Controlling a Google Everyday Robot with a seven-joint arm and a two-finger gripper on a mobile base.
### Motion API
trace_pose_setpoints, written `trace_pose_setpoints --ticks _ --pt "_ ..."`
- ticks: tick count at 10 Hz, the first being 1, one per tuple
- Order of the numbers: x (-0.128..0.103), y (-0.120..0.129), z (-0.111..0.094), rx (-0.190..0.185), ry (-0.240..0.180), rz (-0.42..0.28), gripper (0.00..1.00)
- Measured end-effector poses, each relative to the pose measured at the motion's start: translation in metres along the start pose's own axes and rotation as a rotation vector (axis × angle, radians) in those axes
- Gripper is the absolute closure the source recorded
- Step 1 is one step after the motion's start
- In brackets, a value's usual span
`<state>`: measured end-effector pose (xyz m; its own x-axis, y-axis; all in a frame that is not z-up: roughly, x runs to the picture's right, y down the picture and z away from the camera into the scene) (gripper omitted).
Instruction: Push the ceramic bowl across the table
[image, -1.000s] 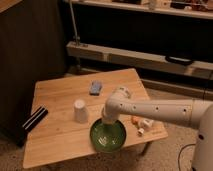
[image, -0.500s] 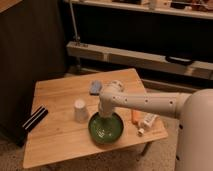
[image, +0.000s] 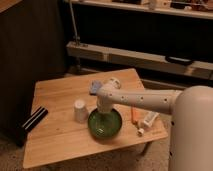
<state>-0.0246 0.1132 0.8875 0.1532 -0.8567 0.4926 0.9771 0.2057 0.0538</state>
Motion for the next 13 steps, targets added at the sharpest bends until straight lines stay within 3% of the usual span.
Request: trace_pose_setpoints --ticks 4,7,10,13 --pt "0.027 -0.018 0.011 0.035 -0.021 -0.004 1.00" --pt "0.045 -0.050 0.019 0.053 -0.033 -0.038 1.00" --pt "0.057 -0.097 0.030 0.075 -0.052 -0.095 1.00" --pt "0.054 -0.158 0.039 0.127 -0.075 -0.163 1.00"
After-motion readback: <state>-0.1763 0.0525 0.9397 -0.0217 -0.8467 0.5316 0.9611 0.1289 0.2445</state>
